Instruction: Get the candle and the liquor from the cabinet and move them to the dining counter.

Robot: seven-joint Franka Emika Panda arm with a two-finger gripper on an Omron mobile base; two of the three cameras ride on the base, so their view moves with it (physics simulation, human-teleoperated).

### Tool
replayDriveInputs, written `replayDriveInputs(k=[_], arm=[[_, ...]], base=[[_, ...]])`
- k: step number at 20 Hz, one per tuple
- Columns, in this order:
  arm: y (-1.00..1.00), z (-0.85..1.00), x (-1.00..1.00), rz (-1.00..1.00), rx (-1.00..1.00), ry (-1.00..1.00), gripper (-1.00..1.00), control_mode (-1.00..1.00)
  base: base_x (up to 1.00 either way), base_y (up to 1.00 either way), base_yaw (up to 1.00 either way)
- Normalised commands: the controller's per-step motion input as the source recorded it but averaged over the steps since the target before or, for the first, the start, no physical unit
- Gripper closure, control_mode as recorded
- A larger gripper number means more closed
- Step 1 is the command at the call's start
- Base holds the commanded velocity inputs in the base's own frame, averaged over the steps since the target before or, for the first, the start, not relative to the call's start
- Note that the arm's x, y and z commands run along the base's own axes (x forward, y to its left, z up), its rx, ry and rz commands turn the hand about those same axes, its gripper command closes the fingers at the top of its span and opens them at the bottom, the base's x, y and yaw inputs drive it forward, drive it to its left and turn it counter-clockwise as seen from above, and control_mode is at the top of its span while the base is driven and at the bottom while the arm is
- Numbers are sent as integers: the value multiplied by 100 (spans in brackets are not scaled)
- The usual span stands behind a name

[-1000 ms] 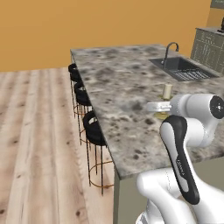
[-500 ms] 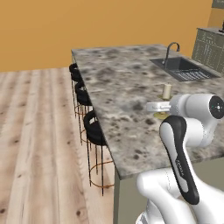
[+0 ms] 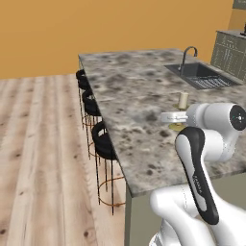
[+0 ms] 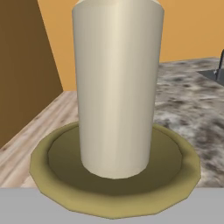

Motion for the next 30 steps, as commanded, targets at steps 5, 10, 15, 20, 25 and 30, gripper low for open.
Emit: replayDriveInputs(k=[5, 10, 15, 20, 25, 30], arm=[[0, 0, 0, 0, 0, 0, 100, -100], [-18, -9, 11, 4, 3, 2, 100, -100], [-30, -5, 35, 18, 9, 4, 100, -100], [-21, -9, 45, 15, 1, 10, 100, -100], [-13, -17, 56, 17, 0, 14, 100, -100], [-3, -29, 49, 23, 1, 5, 100, -100]], base=[[0, 0, 0], [0, 0, 0], [0, 0, 0], [0, 0, 0], [0, 0, 0], [0, 0, 0]])
